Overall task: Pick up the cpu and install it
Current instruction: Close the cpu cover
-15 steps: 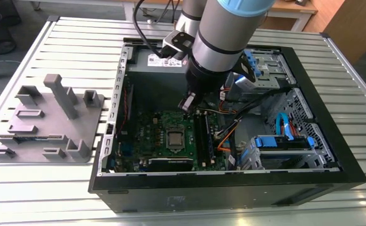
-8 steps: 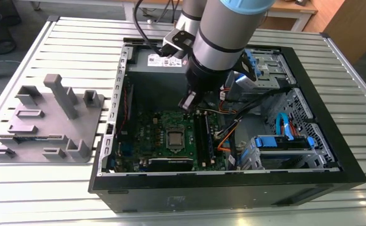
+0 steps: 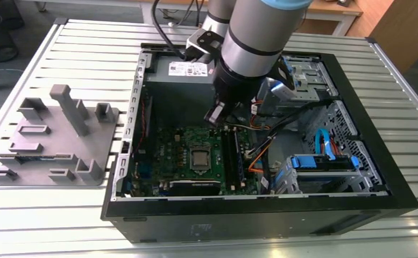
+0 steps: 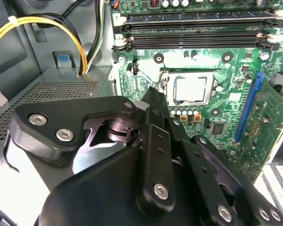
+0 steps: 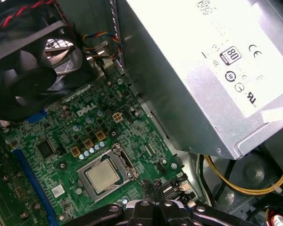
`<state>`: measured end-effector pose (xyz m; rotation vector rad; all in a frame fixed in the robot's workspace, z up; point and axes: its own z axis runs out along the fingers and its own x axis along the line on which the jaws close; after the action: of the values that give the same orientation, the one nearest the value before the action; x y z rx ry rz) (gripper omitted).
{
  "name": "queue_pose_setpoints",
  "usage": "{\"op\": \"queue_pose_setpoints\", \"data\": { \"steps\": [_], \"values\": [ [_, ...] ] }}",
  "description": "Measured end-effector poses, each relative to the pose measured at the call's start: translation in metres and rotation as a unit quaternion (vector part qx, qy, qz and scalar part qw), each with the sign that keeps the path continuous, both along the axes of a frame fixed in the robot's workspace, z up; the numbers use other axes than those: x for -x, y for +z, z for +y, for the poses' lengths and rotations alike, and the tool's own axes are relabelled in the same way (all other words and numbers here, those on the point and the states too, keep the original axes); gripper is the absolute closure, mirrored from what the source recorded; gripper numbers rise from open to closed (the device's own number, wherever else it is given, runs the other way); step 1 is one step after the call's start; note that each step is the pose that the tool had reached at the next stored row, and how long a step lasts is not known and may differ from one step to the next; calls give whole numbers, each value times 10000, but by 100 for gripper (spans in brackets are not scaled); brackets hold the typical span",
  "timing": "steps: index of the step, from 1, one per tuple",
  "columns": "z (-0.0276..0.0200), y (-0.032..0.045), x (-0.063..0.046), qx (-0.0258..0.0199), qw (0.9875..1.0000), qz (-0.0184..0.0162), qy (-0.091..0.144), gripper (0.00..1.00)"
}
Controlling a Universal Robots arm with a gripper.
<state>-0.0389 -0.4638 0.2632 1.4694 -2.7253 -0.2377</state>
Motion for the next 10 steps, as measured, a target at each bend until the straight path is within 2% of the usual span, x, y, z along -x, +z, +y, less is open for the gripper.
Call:
{"op": "queue_pose_setpoints", "data": {
  "steps": [6,10],
  "values": [
    [-85,-2,20,0,10000,0,8,89],
    [-121,-9,53,0,10000,0,12,89]
  ]
}}
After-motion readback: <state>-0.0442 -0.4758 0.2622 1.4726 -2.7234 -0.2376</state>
